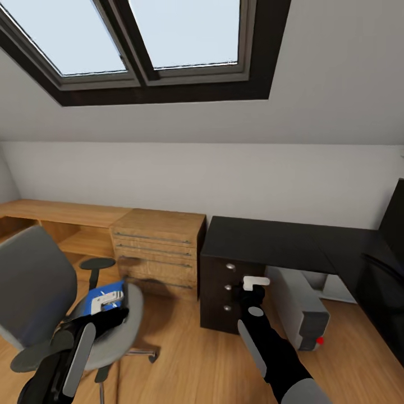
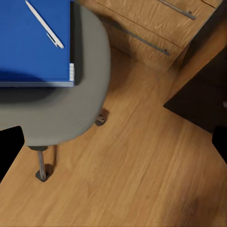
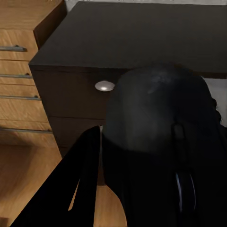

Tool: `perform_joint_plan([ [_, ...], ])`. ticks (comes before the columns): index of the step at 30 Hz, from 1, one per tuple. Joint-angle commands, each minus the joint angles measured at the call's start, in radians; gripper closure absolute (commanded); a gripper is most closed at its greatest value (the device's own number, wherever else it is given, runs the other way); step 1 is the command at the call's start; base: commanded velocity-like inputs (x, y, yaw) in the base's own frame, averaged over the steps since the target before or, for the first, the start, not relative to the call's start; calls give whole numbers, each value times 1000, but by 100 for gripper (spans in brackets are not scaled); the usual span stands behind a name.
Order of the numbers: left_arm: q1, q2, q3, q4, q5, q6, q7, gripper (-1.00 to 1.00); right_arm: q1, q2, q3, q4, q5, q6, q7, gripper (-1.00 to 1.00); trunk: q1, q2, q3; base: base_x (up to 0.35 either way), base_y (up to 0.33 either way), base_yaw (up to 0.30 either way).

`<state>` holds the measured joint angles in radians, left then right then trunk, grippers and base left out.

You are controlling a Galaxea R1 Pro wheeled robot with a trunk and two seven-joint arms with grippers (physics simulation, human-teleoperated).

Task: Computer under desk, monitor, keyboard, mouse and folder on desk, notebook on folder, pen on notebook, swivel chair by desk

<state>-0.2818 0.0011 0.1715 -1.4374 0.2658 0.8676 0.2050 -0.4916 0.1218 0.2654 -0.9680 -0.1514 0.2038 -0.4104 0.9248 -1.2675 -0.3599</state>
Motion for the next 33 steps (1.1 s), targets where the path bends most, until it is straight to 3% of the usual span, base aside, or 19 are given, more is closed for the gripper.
perform_joint_plan([
  [1, -1, 0, -1, -1, 10, 4, 8, -100, -1, -1, 3, -1, -8, 3, -6, 100, 1, -1, -1, 324, 0, 0],
  [6, 0, -1, -18, 0, -18, 2, 7, -100, -1, -1, 3, -1, -7, 4, -6, 100, 1, -1, -1, 324, 0, 0],
  [8, 43, 0, -58, -42, -35, -164, 2, -100, -1, -1, 3, -1, -7, 4, -6, 100, 1, -1, -1, 324, 0, 0],
  [9, 94, 2, -86, -106, -36, -202, 2, -100, -1, -1, 3, -2, -7, 5, -8, 100, 1, -1, -1, 324, 0, 0],
  [15, 114, 1, -121, -126, -49, -208, 9, -100, -1, 3, 4, -2, -7, 5, -10, 100, 1, -1, -1, 324, -64, 89],
  [21, 114, -1, -131, -121, -71, -208, 10, -100, -1, 4, 5, -1, -7, 5, -10, 100, 1, -1, -1, 325, -125, 220],
  [27, 115, -1, -175, -107, -78, -209, 11, -100, -1, 4, 5, -2, -7, 5, -10, 100, 1, -1, -1, 324, -137, 245],
  [33, 115, -2, -184, -94, -81, -209, 14, -100, -1, 4, 5, -1, -7, 5, -10, 100, 1, -1, -1, 321, -147, 248],
])
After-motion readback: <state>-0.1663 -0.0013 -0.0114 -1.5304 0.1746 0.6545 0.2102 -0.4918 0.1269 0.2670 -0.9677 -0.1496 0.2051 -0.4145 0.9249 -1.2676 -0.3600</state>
